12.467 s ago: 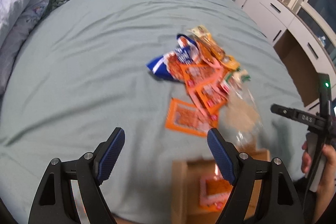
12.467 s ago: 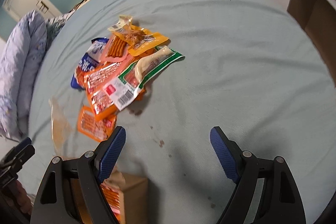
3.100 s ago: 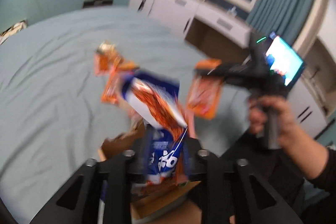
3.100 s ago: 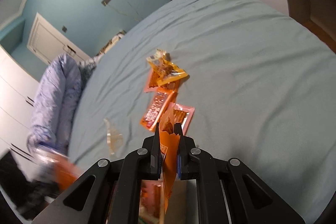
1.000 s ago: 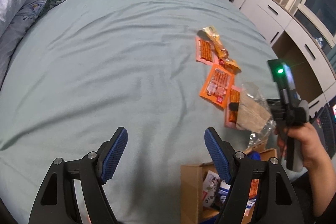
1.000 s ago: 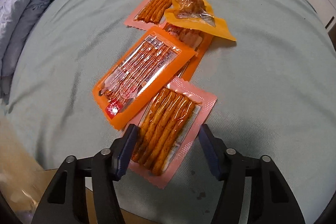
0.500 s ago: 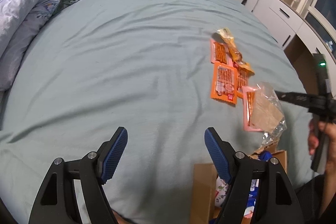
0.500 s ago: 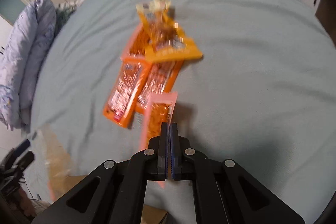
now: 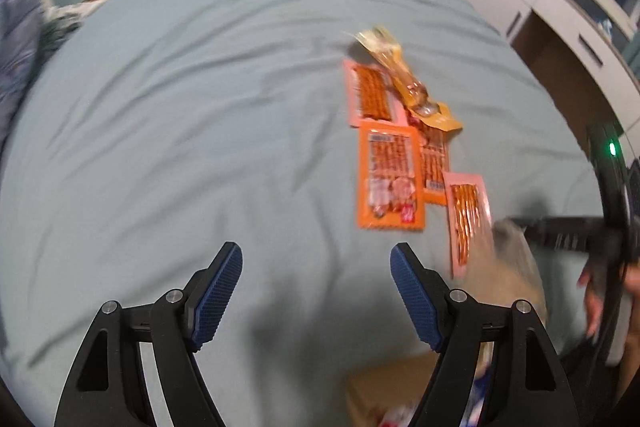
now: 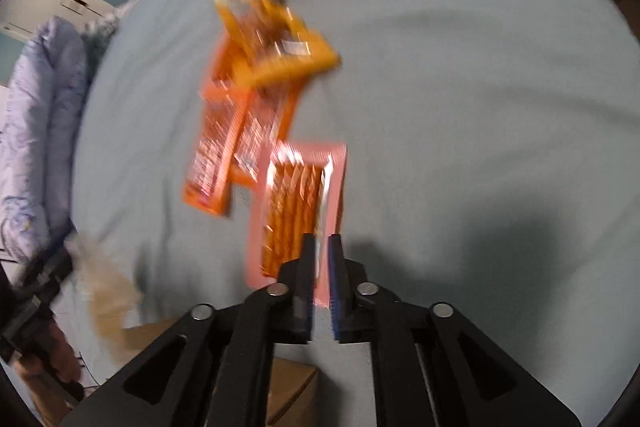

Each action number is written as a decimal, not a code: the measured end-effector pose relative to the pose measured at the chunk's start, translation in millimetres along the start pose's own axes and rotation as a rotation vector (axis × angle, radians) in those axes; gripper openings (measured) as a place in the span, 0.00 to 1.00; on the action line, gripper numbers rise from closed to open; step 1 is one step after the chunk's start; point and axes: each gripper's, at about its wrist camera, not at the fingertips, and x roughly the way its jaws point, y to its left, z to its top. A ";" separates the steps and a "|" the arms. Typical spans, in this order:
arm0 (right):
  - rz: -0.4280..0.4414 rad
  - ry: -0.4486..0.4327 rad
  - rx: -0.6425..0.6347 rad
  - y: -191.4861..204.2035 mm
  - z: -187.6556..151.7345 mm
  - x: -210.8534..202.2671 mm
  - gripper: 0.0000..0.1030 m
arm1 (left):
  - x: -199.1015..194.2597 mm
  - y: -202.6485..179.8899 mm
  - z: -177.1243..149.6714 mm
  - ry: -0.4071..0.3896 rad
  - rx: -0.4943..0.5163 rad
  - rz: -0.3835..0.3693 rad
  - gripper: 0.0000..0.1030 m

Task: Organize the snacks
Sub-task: 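Move the right gripper over the pile and grasp a pink spicy-strip packet, then grasp a large orange packet with the left gripper while the right lifts its packet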

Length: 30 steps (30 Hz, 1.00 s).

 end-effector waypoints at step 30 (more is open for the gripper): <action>-0.091 -0.025 -0.246 18.7 -12.3 29.7 0.06 | 120.2 -71.9 57.6 0.300 0.159 -0.057 0.49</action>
